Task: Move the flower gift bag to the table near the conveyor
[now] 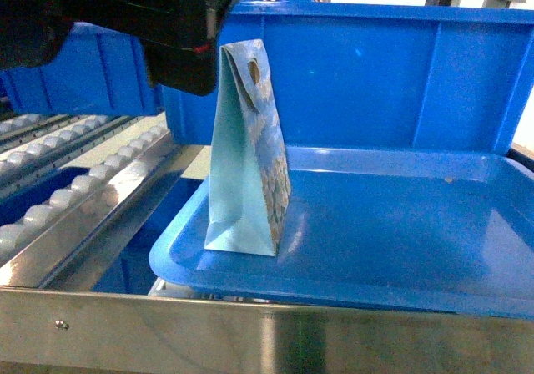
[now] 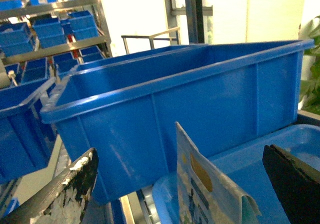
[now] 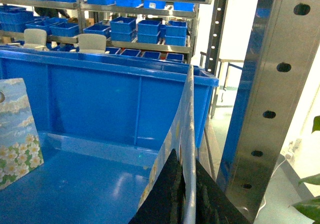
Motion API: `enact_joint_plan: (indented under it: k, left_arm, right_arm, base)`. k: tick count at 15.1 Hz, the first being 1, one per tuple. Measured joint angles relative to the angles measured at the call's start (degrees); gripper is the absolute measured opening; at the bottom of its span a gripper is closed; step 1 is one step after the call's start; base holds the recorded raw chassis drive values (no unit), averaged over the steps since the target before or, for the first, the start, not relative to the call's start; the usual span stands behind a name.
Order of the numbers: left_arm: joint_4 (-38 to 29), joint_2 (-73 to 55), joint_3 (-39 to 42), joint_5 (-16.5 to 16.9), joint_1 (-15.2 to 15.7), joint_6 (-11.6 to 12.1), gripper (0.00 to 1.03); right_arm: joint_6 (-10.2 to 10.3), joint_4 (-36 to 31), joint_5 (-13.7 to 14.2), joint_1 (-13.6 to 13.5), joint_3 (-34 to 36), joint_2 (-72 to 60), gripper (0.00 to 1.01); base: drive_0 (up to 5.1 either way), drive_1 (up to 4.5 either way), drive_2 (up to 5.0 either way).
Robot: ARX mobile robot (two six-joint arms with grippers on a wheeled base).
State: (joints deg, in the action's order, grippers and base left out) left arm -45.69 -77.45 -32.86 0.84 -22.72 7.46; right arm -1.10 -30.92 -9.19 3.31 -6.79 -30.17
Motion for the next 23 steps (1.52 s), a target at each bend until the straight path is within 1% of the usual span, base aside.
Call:
enact_joint_plan:
  k: [1,3,5,8,9,10,11,12,13,16,17,18,19,20,23]
  left_arm:
    - [0.3,-1.9,-1.3,-0.2,-0.9,-0.3,0.98]
    - [3.1,-5.9,-3.6,-0.2,-2.1,-1.7,0.98]
    - [4.8,-7.4,-4.4,-0.2,-3.1,-2.6,0.98]
    - [5.4,-7.7,-4.8,-1.0,-4.7,-2.6,0.98]
    - [5.7,-8.0,-4.8,-1.9,-4.8,-2.6,0.88]
    - [6.6,-8.2,-4.8,-1.8,-4.8,-3.1,0.75]
    - [6.6,-8.6,-4.8,-1.9,-4.8,-3.1,0.61]
    - [6.3,-8.9,-4.8,-2.0,-4.8,-3.1,0.50]
    - [6.1,-9.2,-4.7,-2.2,-4.9,-3.2,0.36]
    - [5.9,-9.4,-4.4,-3.0,-4.9,-3.2,0.09]
    - [5.6,-9.4,-4.4,-3.3,-4.9,-3.2,0.02]
    - [5.5,-9.4,-4.3,-3.4,-4.9,-3.4,0.02]
    - [5.4,-9.4,-4.2,-3.3,-4.9,-3.4,0.02]
    - [5.0,-9.4,-4.0,-3.5,-4.9,-3.3,0.02]
    - [3.9,-9.4,-3.3,-4.3,-5.0,-3.0,0.02]
  right_arm:
    - [0.0,-1.4,0.2,-0.2,0.0,-1.6,0.03]
    - [0.0,-4.6,0.7,-1.2,-0.1,-4.7,0.03]
    - [0.0,-6.0,1.0,-1.4,-0.2,-6.6,0.03]
    - [0.0,-6.9,1.5,-1.4,-0.2,-7.4,0.03]
    - [0.0,-7.2,1.6,-1.4,-0.2,-7.4,0.03]
    - [0.1,-7.7,1.7,-1.4,-0.4,-7.6,0.03]
    - [0.1,-8.0,1.8,-1.5,-0.7,-7.7,0.03]
    - [0.1,-8.4,2.0,-1.9,-0.9,-8.0,0.03]
    - [0.2,-8.3,2.4,-2.3,-1.0,-8.1,0.03]
    - [0.7,-7.7,2.6,-2.3,-1.0,-8.3,0.03]
    - [0.9,-7.7,2.6,-2.3,-1.0,-8.4,0.03]
    - [1.4,-7.4,2.6,-2.3,-1.0,-8.3,0.03]
    - [1.5,-7.3,2.7,-2.3,-1.1,-8.2,0.03]
    - [1.6,-7.9,3.7,-2.4,-1.1,-8.2,0.03]
    - [1.7,-8.0,3.8,-2.6,-1.3,-7.6,0.03]
  base:
    - [0.0,0.00,0.0]
    - [0.0,0.00,0.0]
    - [0.0,0.00,0.0]
    - [0.0,0.00,0.0]
    - [0.0,0.00,0.0]
    - [0.0,0.00,0.0]
    - [0.0,0.00,0.0]
    - [0.0,0.00,0.0]
    - [0.0,0.00,0.0]
    - [0.0,0.00,0.0]
    - [0.0,0.00,0.0]
    - [0.0,0.00,0.0]
    - [0.0,0.00,0.0]
    - [0.0,0.00,0.0]
    - [0.0,0.00,0.0]
